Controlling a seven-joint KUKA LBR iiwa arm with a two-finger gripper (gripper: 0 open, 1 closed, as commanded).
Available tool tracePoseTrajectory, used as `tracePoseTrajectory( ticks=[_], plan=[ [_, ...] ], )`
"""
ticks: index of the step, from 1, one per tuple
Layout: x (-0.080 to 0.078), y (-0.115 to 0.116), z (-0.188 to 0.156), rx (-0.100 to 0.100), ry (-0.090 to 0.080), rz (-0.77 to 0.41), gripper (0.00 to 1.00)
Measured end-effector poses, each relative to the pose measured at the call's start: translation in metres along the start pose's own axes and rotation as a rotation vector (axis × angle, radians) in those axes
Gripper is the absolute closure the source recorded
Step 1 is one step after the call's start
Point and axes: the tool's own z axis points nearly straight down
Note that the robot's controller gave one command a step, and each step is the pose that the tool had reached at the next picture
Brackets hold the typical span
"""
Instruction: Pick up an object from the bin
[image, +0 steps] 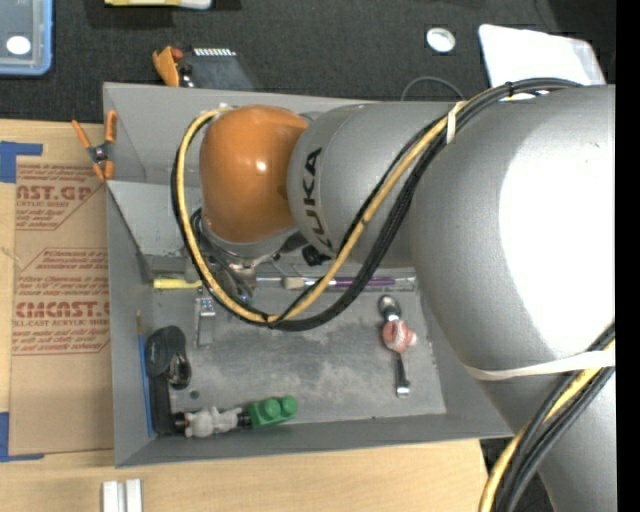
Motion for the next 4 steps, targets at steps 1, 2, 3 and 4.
tracePoseTrajectory(
  ticks=[1,2,3,4],
  plan=[
    [-0.002,-0.001,-0.005,-0.002,-0.007,0.002,0.0],
    [0.075,-0.004,0.067,0.003,-0.007,-0.262,0.0],
    [0.083,-0.006,0.04,0.0,-0.011,-0.33,0.0],
    [0.105,-0.045,0.042,0.002,-0.01,-0.359,0.0]
  ],
)
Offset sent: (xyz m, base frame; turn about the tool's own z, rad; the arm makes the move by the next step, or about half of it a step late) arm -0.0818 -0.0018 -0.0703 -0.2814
